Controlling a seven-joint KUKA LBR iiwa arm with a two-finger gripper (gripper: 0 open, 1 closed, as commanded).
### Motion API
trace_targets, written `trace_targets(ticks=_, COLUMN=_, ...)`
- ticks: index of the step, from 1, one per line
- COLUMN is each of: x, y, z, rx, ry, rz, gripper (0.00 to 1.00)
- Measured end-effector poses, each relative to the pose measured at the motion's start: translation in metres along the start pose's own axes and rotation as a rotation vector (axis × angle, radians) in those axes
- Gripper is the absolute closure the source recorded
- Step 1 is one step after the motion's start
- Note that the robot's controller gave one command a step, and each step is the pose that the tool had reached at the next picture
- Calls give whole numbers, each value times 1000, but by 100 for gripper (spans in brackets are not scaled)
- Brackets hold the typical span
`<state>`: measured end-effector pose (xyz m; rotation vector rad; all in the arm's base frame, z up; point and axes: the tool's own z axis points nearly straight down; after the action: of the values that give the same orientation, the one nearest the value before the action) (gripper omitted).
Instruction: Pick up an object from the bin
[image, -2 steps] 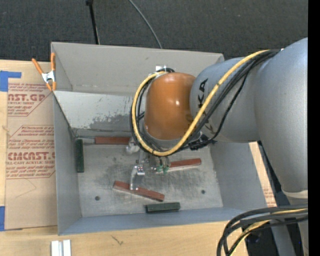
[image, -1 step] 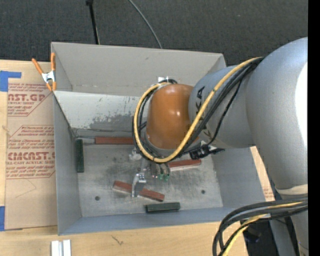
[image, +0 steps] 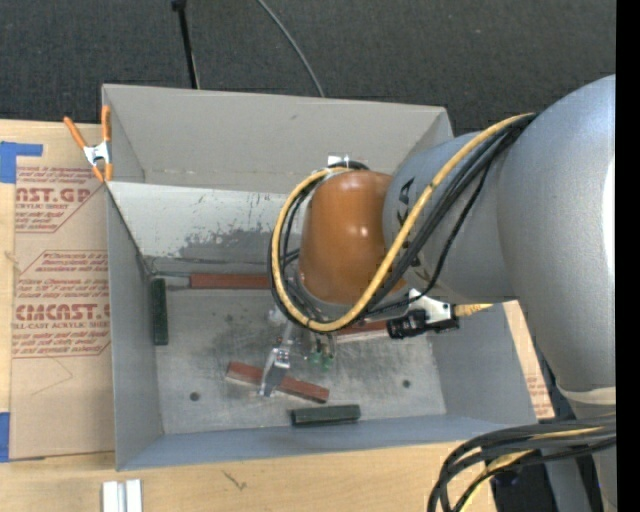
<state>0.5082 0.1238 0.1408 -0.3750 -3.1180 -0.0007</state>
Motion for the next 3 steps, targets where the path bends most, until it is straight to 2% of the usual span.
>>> trace_targets(ticks=1, x=7, y=0, z=52, rx=-1, ry=-5, rz=-159, gripper=0)
trace_targets(ticks=2, x=14, y=8, z=64, rx=-13, ry=-21, rz=141, gripper=100)
trace_targets(ticks=3, x=14, y=8, z=64, rx=-13, ry=-21, rz=141, gripper=100)
